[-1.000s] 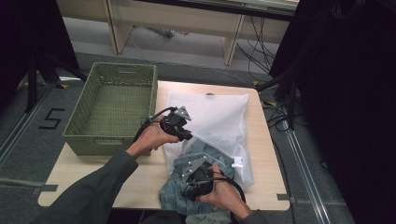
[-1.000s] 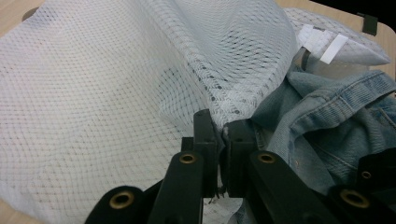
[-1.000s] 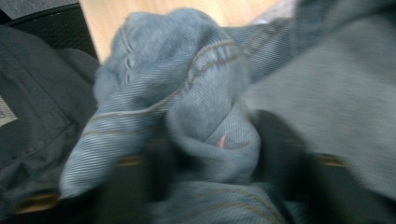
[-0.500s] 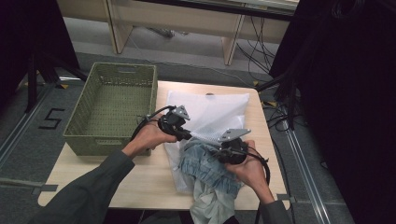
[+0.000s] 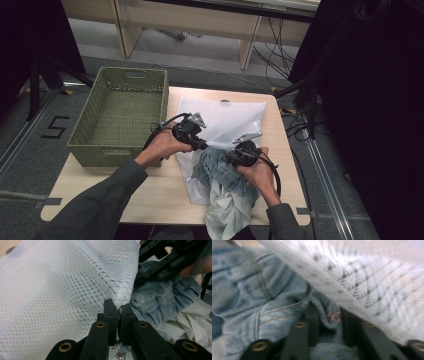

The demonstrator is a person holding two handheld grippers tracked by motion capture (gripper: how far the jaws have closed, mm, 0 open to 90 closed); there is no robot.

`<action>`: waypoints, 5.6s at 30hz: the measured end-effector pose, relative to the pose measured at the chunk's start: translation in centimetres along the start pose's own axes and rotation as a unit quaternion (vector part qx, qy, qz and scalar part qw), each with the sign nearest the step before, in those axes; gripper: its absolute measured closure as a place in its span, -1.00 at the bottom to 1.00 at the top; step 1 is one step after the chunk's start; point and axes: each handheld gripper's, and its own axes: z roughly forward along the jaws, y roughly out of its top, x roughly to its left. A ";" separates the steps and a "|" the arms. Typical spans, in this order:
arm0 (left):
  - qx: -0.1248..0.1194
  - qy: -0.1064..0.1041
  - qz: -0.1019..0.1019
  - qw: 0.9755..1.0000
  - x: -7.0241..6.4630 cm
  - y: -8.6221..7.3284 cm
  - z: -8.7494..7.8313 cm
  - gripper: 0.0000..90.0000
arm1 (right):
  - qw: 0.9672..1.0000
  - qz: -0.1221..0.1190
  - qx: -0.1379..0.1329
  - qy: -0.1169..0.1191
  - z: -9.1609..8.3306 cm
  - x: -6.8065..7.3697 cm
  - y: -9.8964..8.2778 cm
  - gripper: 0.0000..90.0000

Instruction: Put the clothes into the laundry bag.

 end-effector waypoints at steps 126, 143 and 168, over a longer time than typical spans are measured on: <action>0.085 -0.009 0.009 0.996 -4.7 -13.4 2.5 0.87 | 0.997 0.015 -0.034 -0.064 3.3 -1.3 2.2 0.38; 0.087 -0.013 0.000 0.996 -4.6 -13.4 2.6 0.83 | 0.996 -0.004 -0.062 0.058 -4.4 1.9 -2.4 -0.17; 0.091 -0.015 0.004 0.996 -4.7 -13.2 2.7 0.85 | 0.997 -0.069 0.025 0.019 1.3 4.0 -4.4 0.83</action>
